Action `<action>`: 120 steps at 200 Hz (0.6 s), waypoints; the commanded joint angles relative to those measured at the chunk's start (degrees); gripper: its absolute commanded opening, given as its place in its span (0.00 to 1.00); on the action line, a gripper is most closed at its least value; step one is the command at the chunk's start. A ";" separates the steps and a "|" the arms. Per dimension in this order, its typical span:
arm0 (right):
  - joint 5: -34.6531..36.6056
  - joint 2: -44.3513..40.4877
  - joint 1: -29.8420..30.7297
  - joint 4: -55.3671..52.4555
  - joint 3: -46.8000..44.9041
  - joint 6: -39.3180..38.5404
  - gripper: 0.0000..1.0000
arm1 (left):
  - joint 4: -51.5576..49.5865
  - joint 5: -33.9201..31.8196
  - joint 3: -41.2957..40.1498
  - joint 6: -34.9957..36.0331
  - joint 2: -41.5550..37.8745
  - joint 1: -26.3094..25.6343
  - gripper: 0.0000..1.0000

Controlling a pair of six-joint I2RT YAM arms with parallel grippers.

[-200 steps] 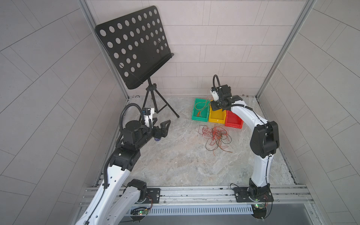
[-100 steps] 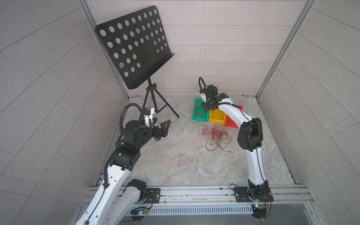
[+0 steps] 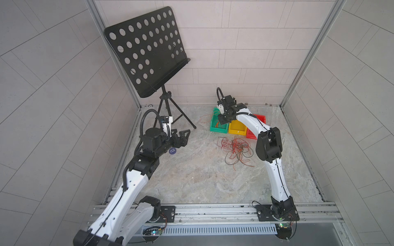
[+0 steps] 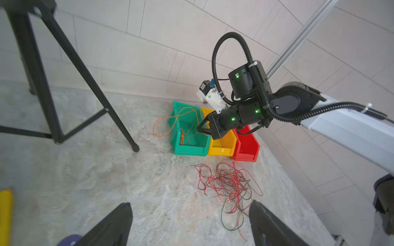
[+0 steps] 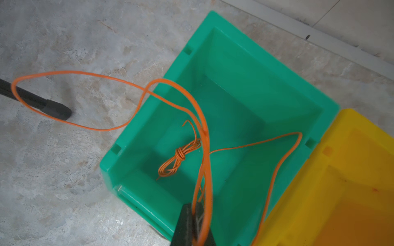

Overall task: Untangle and sort cables by color
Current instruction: Place the cable in the bin.

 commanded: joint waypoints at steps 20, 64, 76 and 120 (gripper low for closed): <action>-2.10 -2.03 -0.77 1.37 -2.49 1.30 0.00 | 17.75 7.41 -0.84 -15.24 14.98 -0.82 0.90; -3.61 -3.88 -1.34 3.14 -5.24 1.93 0.00 | 23.72 2.09 2.78 -17.63 28.62 -3.71 0.88; -4.08 -4.06 -1.33 3.33 -5.45 2.03 0.00 | 24.74 0.33 4.47 -18.81 32.21 -4.29 0.88; -5.03 -4.73 -1.42 4.04 -6.27 2.15 0.00 | 24.01 -8.09 13.44 -17.54 44.55 -5.88 0.88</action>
